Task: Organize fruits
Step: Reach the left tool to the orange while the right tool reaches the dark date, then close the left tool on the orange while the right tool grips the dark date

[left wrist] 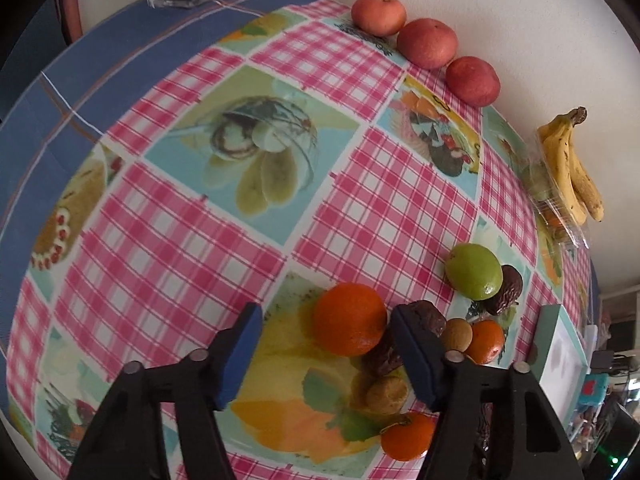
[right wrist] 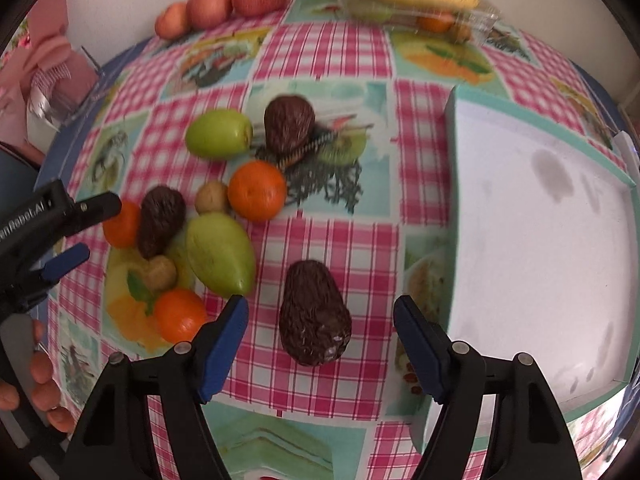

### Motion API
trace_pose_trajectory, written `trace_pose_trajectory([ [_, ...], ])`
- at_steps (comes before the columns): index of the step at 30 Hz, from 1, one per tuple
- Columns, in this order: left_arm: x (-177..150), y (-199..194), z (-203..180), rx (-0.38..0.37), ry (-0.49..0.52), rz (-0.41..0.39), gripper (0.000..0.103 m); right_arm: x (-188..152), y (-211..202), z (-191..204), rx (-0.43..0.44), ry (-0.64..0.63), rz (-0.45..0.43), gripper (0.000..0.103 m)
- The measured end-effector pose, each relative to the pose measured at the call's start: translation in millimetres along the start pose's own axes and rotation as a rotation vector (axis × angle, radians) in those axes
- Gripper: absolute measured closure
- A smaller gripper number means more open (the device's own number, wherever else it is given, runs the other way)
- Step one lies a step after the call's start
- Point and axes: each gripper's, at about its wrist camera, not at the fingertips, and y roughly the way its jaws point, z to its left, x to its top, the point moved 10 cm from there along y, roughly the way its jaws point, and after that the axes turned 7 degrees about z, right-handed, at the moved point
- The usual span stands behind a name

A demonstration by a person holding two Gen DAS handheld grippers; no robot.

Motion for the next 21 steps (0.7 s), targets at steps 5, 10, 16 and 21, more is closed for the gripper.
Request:
trace_pose_trajectory([
  [5, 1, 0, -6, -0.023, 0.004, -0.002, 0.051, -3, 3, 1, -0.009, -0.012, 0.009, 0.042],
  [10, 1, -1, -12, -0.033, 0.021, -0.002, 0.063, -2, -2, 4, -0.002, -0.034, 0.002, 0.052],
  [16, 4, -8, -9, -0.033, 0.011, -0.019, 0.063, -1, -4, 7, 0.012, -0.033, 0.001, 0.064],
  [21, 10, -36, -11, -0.05, 0.023, -0.081, 0.063, 8, -19, 8, 0.024, -0.032, -0.031, 0.064],
])
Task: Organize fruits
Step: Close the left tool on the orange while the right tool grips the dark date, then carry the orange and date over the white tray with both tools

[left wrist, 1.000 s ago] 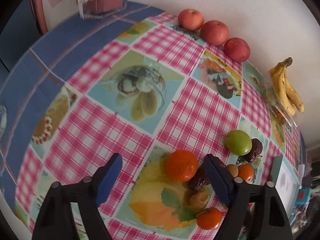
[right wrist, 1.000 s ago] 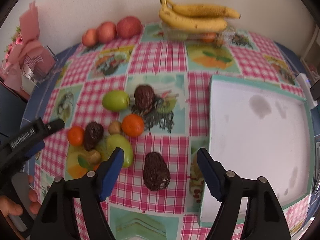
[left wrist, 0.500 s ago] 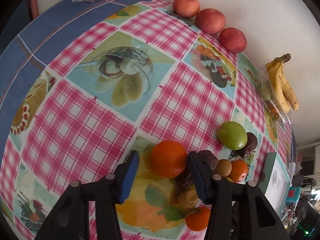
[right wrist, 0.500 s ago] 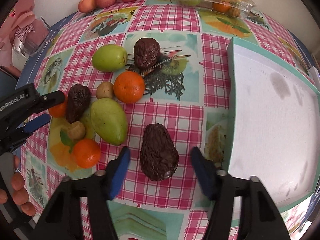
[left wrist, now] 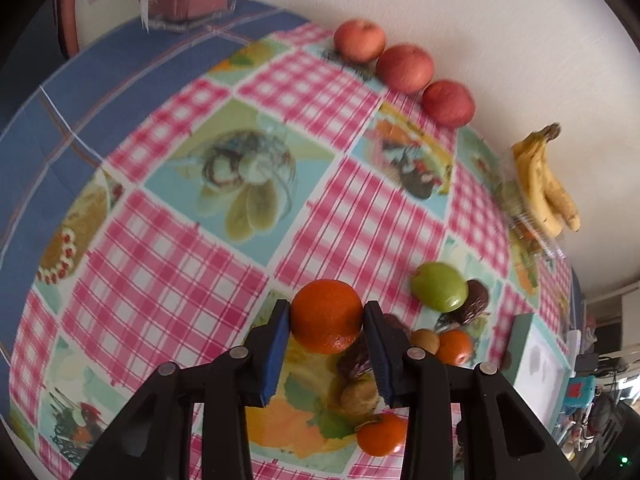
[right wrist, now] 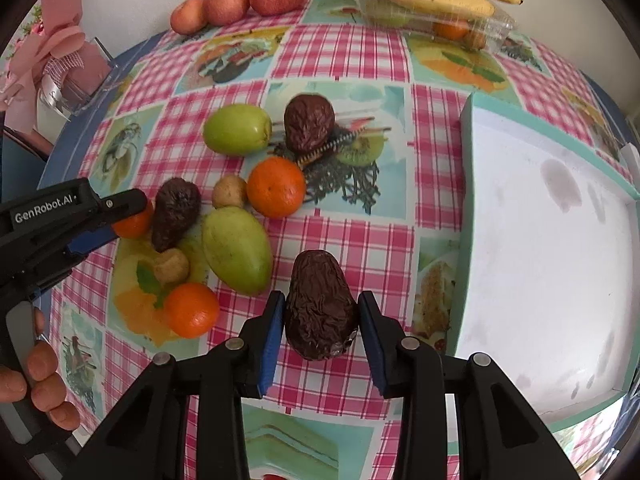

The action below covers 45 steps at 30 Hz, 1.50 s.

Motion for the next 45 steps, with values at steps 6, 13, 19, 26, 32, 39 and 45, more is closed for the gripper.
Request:
trace_pose_trajectory([
  [6, 8, -33, -12, -0.018, 0.03, -0.077, 0.063, 16, -30, -4, 0.002, 0.005, -0.078, 0.064],
  [13, 9, -49, -31, -0.032, 0.07, -0.112, 0.063, 21, -55, -22, -0.017, 0.046, -0.132, 0.064],
  [19, 0, -50, -50, -0.032, 0.117, -0.109, 0.063, 21, -62, -51, -0.034, 0.105, -0.148, 0.064],
  [26, -21, -40, -88, -0.066, 0.208, -0.068, 0.063, 16, -66, -96, -0.073, 0.203, -0.148, 0.064],
  [32, -51, -27, -133, -0.109, 0.31, -0.002, 0.063, 7, -68, -142, -0.108, 0.304, -0.147, 0.064],
  [39, -109, 3, -193, -0.178, 0.456, 0.132, 0.063, -7, -80, -192, -0.153, 0.418, -0.169, 0.064],
  [45, -152, 18, -232, -0.168, 0.595, 0.165, 0.063, -18, -93, -225, -0.156, 0.505, -0.207, 0.064],
])
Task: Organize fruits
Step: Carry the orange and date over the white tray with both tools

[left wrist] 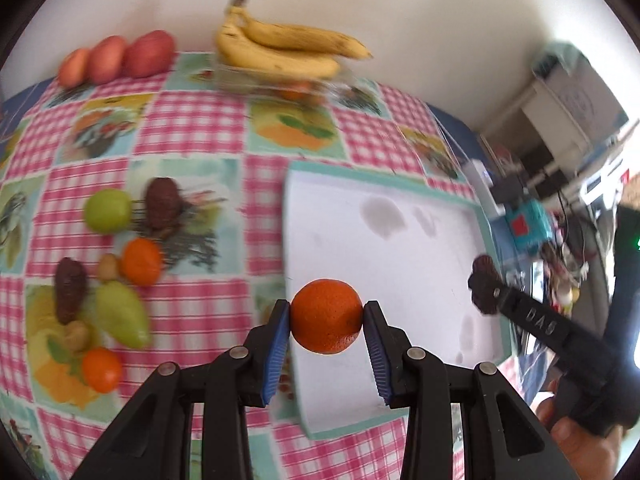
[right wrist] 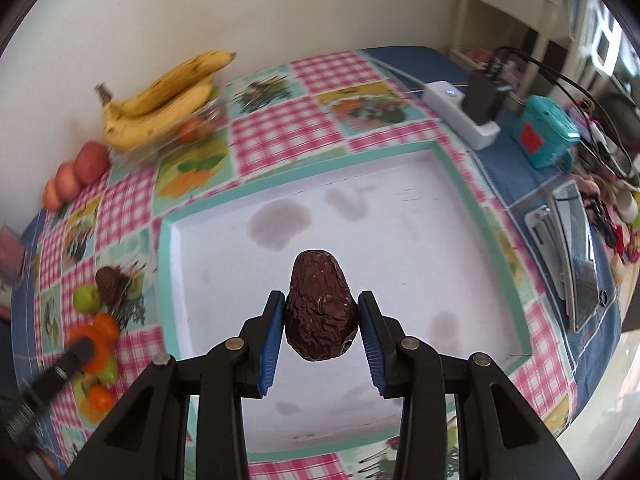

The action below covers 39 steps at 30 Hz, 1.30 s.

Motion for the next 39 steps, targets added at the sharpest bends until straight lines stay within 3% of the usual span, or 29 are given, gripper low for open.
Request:
trace_pose_trajectory([
  [13, -21, 44, -15, 0.045, 0.061, 0.098, 0.063, 0, 6, -29, 0.01, 0.063, 0.009, 0.064],
  [20, -25, 54, -8, 0.053, 0.054, 0.127, 0.063, -15, 48, -26, -0.013, 0.054, 0.112, 0.064],
  [39, -22, 63, -9, 0.061, 0.064, 0.143, 0.059, -19, 68, -32, -0.066, 0.045, 0.138, 0.06],
])
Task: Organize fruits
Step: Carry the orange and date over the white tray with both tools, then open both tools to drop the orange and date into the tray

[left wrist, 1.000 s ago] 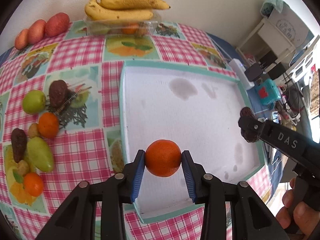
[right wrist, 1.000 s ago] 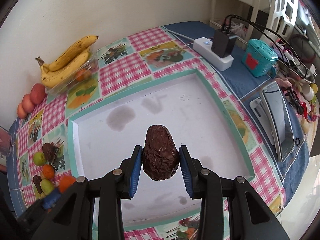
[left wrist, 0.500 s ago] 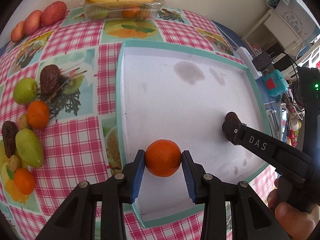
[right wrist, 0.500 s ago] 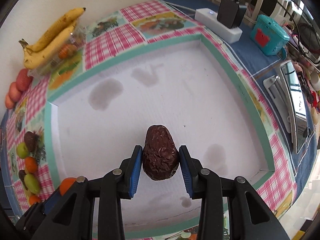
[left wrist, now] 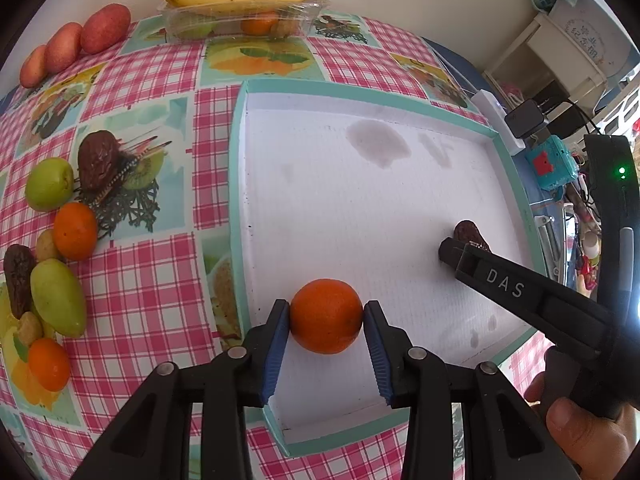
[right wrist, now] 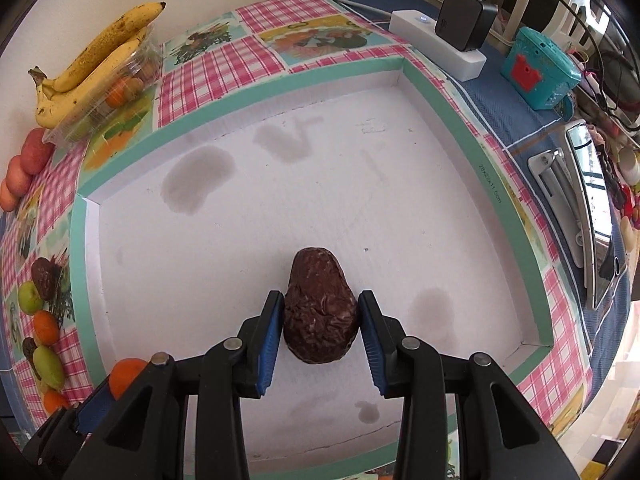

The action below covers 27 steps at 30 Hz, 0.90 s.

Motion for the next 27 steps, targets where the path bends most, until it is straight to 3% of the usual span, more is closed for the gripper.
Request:
trace_pose_trajectory([
  [3, 0, -3, -4, -0.015, 0.006, 0.0, 0.049, 0, 2, -4, -0.011, 0.011, 0.004, 0.045],
  [5, 0, -8, -6, -0.009, 0.015, -0.012, 0.038, 1, 2, -8, -0.007, 0.024, 0.003, 0.044],
  [7, 1, -15, -5, 0.018, 0.029, -0.031, 0.037, 2, 1, -12, -0.006, 0.039, -0.002, 0.042],
  [9, 3, -22, -1, 0.027, 0.023, -0.042, 0.037, 3, -1, -16, -0.013, 0.046, -0.013, 0.025],
  [10, 3, -24, 1, 0.013, 0.011, -0.043, 0.036, 3, -3, -18, -0.014, 0.05, -0.018, 0.023],
  [16, 12, -47, 42, 0.112, -0.097, -0.11, 0.014, 9, -15, -28, -0.014, 0.074, -0.051, 0.02],
  [18, 14, -55, 61, 0.13, -0.154, -0.139, 0.002, 9, -19, -29, -0.015, 0.078, -0.06, 0.02],
  [23, 18, -74, 101, 0.226, -0.225, -0.201, 0.0, 12, -27, -28, -0.025, 0.074, -0.09, 0.019],
  [27, 17, -85, 133, 0.261, -0.286, -0.213, 0.0, 13, -29, -22, -0.02, 0.065, -0.108, 0.019],
])
